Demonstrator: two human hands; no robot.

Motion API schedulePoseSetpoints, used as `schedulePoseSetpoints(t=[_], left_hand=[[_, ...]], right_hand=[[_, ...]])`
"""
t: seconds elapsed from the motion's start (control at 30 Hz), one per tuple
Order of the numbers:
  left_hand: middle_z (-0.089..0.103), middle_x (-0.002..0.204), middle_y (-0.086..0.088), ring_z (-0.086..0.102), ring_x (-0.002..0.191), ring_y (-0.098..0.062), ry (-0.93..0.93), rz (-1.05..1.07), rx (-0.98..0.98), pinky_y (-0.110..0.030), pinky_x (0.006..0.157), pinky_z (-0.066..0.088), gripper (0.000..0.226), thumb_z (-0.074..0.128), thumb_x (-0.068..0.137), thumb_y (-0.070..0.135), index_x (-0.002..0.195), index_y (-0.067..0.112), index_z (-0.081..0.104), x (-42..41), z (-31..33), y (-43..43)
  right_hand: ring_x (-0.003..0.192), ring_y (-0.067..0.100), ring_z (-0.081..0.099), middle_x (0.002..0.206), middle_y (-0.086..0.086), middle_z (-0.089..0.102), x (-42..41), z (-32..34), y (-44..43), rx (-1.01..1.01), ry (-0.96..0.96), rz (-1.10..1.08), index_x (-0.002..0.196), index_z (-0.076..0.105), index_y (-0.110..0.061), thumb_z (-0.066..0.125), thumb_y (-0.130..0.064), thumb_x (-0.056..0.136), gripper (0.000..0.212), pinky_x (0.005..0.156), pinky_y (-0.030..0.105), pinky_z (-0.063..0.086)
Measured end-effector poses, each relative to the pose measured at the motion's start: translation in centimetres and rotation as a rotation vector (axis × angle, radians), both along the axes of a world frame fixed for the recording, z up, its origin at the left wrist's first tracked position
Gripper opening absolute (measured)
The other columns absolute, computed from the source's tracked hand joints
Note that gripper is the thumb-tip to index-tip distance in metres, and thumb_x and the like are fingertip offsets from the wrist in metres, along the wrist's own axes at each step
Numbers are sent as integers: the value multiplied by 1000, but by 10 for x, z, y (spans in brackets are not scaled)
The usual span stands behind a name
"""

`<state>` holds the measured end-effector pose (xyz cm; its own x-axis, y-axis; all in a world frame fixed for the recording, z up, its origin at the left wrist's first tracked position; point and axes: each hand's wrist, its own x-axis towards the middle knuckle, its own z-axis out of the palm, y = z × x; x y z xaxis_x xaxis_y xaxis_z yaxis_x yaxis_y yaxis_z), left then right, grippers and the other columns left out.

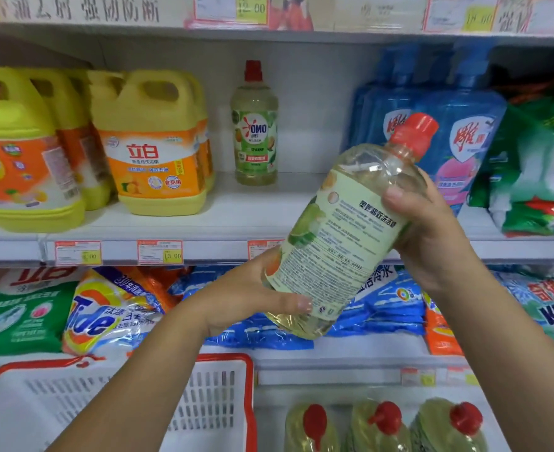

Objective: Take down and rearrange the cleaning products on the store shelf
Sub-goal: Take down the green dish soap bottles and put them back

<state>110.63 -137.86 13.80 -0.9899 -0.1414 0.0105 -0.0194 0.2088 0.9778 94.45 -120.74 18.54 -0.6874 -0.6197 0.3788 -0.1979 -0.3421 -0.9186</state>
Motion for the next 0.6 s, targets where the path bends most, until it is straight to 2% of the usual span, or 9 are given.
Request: schedulePoseSetpoints(t=[0.07, 0.13, 0.23, 0.33, 0.4, 0.47, 0.53, 0.6], left_hand=[[73, 112, 10, 68, 106, -10, 29, 25, 31, -23, 88, 53, 60, 86, 62, 18, 116, 29, 61, -3, -6, 5], [74, 103, 16, 69, 96, -2, 108, 184, -66, -17, 80, 53, 51, 88, 68, 13, 109, 31, 63, -8, -7, 14], [69, 102, 24, 64, 92, 6, 258, 465, -241, -15, 75, 52, 66, 92, 62, 26, 112, 45, 53, -18, -9, 29], [59, 115, 21, 58, 108, -3, 318, 539, -434, -28, 86, 53, 80, 90, 57, 44, 123, 47, 44, -23, -12, 36], [50, 124, 20, 53, 114, -3, 248, 480, -489, -30, 92, 52, 88, 89, 56, 50, 128, 49, 38, -23, -10, 30], [43, 129, 22, 50, 114, 6, 162, 347, -450, -18, 92, 49, 87, 90, 58, 47, 123, 59, 34, -18, -1, 21], [45, 134, 23, 49, 114, 13, 72, 184, -322, -9, 89, 46, 90, 91, 60, 39, 129, 58, 35, -13, 6, 13], [60, 131, 17, 58, 115, 3, 13, 12, -112, -17, 92, 51, 90, 91, 64, 26, 136, 46, 41, -9, 10, 9]], right_hand=[[98, 21, 68, 117, 5, 68, 0, -1, -4, 1, -20, 21, 142, 45, -18, 88, -45, 47, 107, 71, 37, 54], [98, 12, 68, 121, -6, 65, 1, 1, -9, 23, -31, -41, 139, 38, -29, 82, -46, 51, 100, 74, 38, 56], [108, 8, 67, 127, -18, 60, 6, 7, -14, 164, 63, -132, 132, 29, -49, 82, -61, 50, 99, 84, 46, 59], [102, 9, 70, 121, -14, 65, 8, 8, -13, 66, 33, -184, 133, 37, -43, 85, -51, 56, 92, 80, 45, 61], [97, 10, 72, 115, -13, 69, 6, 6, -10, 17, 8, -176, 135, 41, -38, 85, -41, 60, 86, 72, 39, 62], [94, 14, 72, 113, -8, 71, 3, 5, -5, 9, 1, -118, 137, 45, -32, 85, -36, 59, 88, 65, 34, 59], [95, 20, 71, 110, -1, 70, -1, 3, 1, 11, -6, -36, 140, 47, -23, 88, -42, 49, 102, 65, 37, 57], [98, 27, 66, 109, 6, 68, -3, 2, 4, -30, -55, 67, 140, 47, -12, 91, -52, 41, 115, 73, 42, 54]])
